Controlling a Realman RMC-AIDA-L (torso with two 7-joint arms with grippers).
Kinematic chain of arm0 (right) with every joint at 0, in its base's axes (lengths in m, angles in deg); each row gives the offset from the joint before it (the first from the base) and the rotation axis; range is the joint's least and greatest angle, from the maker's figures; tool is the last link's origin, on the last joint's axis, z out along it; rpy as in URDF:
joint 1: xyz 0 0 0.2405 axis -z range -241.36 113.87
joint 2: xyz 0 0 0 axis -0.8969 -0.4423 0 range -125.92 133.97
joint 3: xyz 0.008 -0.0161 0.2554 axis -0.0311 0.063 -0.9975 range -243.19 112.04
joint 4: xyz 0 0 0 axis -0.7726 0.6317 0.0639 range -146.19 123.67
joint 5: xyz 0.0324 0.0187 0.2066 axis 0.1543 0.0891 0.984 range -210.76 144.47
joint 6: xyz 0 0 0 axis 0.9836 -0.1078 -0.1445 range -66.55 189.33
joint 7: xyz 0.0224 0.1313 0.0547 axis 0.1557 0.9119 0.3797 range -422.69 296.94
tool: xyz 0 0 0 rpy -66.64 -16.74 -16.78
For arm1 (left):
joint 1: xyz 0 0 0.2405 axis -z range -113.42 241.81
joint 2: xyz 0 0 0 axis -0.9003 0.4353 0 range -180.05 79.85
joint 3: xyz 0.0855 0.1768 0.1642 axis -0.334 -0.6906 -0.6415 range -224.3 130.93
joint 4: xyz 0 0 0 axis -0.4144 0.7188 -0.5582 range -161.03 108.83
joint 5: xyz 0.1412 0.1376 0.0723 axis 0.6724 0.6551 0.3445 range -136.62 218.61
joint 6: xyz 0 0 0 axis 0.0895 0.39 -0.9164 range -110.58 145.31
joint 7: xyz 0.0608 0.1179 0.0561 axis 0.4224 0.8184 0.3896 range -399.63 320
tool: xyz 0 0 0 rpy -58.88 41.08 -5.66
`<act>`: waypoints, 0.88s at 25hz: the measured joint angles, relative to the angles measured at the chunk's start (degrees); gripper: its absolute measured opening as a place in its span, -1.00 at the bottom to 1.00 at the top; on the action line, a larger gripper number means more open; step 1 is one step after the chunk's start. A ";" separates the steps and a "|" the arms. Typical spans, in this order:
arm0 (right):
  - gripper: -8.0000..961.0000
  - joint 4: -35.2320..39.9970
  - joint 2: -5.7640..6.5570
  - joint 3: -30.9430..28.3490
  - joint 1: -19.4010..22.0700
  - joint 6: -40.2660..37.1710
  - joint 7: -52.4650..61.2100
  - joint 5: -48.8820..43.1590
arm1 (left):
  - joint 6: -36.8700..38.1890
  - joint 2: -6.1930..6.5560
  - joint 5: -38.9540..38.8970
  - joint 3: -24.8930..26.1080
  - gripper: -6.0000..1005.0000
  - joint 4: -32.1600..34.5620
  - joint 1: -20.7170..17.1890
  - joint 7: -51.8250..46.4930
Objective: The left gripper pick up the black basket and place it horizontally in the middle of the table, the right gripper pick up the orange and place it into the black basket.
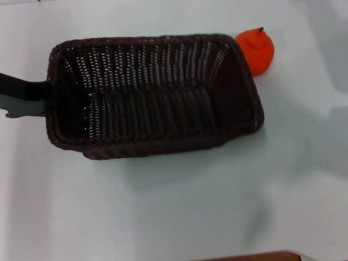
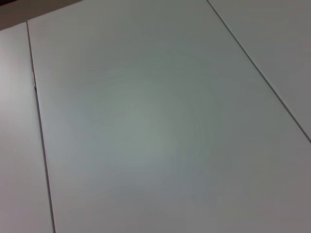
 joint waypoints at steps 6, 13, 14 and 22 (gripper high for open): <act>0.71 -0.05 -0.02 0.08 0.36 0.61 0.19 0.00 | 2.06 -0.05 -0.09 -2.04 -0.68 0.54 -0.23 0.09; 0.70 0.04 -0.02 0.09 0.78 0.62 0.55 0.00 | 4.81 0.01 -0.10 -3.50 -0.68 2.28 -0.05 0.44; 0.70 0.05 -0.02 0.09 0.84 0.64 0.57 0.00 | 5.36 0.00 -0.10 -3.61 -0.68 2.27 -0.19 0.72; 0.69 -0.16 -0.02 0.09 1.13 1.38 0.66 0.00 | 8.15 0.01 0.00 -4.52 -0.68 2.51 -0.44 1.44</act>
